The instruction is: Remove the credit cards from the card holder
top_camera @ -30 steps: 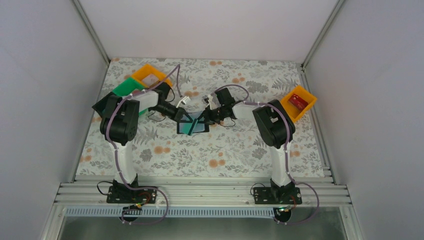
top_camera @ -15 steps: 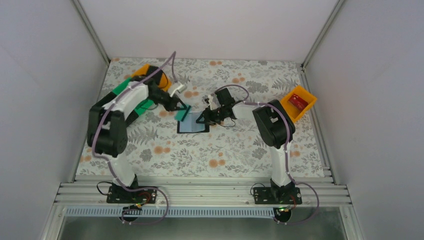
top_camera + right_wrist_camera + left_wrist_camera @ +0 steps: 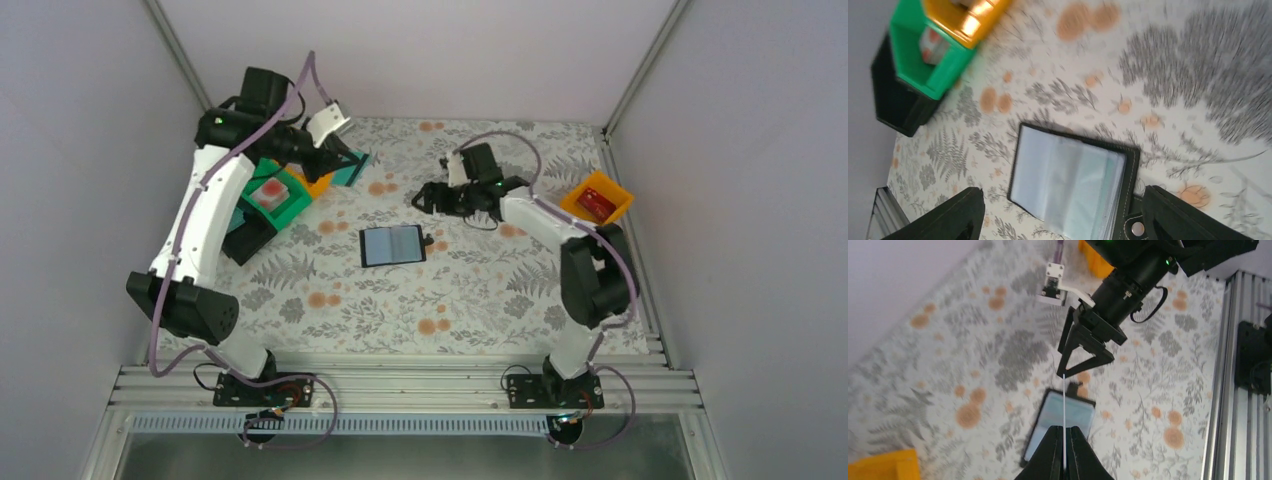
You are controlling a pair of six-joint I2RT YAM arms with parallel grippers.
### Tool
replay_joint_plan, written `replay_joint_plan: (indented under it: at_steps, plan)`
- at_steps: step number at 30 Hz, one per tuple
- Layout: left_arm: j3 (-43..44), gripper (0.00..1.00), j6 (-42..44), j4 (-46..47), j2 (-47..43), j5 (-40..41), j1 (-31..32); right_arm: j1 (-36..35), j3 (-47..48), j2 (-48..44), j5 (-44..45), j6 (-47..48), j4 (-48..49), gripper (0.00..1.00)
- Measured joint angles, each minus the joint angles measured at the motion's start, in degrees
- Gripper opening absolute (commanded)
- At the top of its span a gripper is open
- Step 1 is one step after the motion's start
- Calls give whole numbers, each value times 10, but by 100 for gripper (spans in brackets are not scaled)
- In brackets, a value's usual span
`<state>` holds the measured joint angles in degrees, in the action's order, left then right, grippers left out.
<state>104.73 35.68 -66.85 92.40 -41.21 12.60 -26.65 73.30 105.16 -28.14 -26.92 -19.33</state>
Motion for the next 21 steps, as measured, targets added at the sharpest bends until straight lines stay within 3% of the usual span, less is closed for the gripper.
replay_joint_plan:
  at_steps: [6,10,13,17,21]
  plan:
    - [137,2,-7,-52,-10,-45,0,-3,16,-157,-15,84,-6,81]
    - [158,2,-7,-67,-43,-84,0,-45,21,-267,-101,142,55,81]
    - [158,2,-4,-79,-69,-111,0,-96,50,-297,-156,167,103,77]
    - [146,2,4,-90,-97,-142,0,-139,102,-275,-184,183,137,67]
    - [124,2,12,-97,-118,-168,0,-158,134,-230,-192,198,138,42]
